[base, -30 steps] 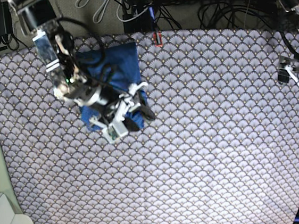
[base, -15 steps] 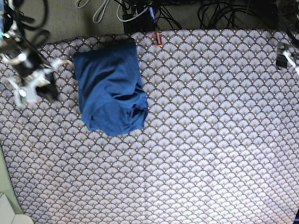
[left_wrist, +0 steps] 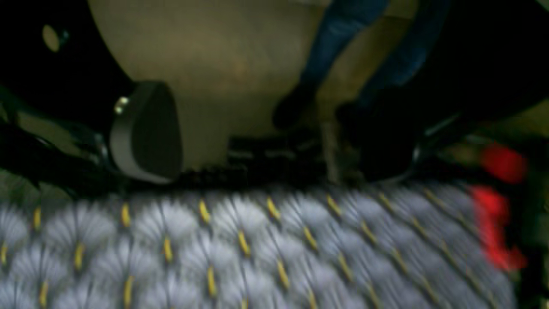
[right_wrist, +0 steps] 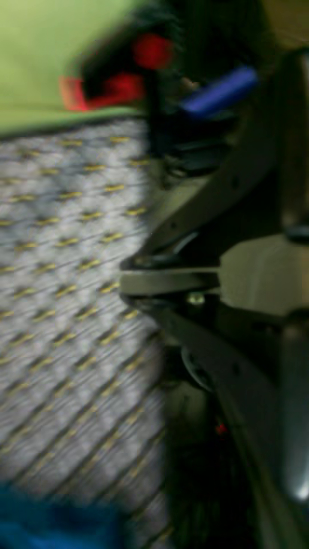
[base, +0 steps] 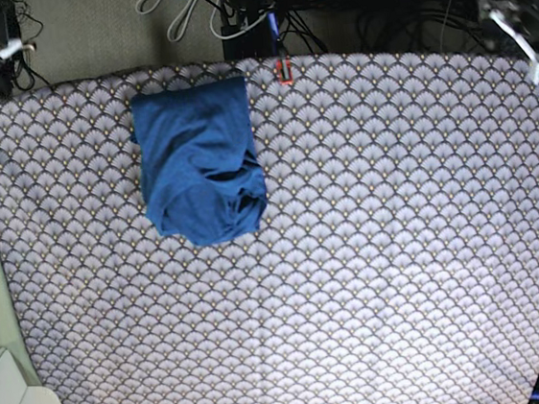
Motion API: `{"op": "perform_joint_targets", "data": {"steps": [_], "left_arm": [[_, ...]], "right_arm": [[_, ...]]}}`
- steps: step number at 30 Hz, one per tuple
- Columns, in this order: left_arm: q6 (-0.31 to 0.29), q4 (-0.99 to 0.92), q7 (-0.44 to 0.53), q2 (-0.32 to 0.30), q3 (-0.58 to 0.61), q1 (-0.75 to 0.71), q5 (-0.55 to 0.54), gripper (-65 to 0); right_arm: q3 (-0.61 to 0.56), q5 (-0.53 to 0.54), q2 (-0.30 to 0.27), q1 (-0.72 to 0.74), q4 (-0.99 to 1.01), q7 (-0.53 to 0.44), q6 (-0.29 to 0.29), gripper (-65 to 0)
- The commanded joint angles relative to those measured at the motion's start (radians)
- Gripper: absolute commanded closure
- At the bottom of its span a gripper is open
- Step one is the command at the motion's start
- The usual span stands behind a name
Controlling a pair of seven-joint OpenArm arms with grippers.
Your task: Fold the T-shirt properly
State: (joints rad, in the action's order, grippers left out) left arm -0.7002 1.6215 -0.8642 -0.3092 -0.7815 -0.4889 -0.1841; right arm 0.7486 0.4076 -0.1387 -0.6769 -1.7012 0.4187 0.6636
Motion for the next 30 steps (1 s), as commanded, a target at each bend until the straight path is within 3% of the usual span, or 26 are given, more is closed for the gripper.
{"op": "perform_joint_targets", "data": {"steps": [1, 5, 10, 18, 26, 27, 30], "left_arm": [[0.002, 0.003, 0.012, -0.011, -0.006, -0.021, -0.004, -65.0], [0.002, -0.043, 0.056, 0.026, 0.001, -0.073, 0.048, -65.0], [0.002, -0.158, 0.23, 0.091, 0.038, -0.144, 0.182, -65.0], [0.002, -0.491, 0.484, 0.129, 0.159, -0.167, 0.272, -65.0], [0.002, -0.872, 0.712, 0.104, 0.187, -0.046, 0.285, -65.0], [0.002, -0.91, 0.742, 0.104, 0.188, -0.035, 0.301, -65.0], [0.002, -1.018, 0.824, 0.103, 0.248, 0.003, 0.355, -65.0]], "right_arm": [[0.01, 0.012, -0.023, -0.002, 0.036, -0.016, 0.02, 0.0], [0.004, 0.012, -0.069, 0.023, 0.246, -0.04, 0.035, 0.0], [-0.065, 0.012, -0.117, 0.026, 0.484, -0.271, 0.035, 0.0], [-0.338, 0.012, -0.192, 0.121, 0.958, -0.558, 0.035, 0.0], [-0.59, 0.012, -0.2, 0.25, 1.305, -0.834, 0.035, 0.0], [-0.619, 0.012, -0.2, 0.257, 1.328, -0.852, 0.029, 0.0], [-0.705, 0.012, -0.195, 0.288, 1.378, -0.897, -0.084, 0.0]]}}
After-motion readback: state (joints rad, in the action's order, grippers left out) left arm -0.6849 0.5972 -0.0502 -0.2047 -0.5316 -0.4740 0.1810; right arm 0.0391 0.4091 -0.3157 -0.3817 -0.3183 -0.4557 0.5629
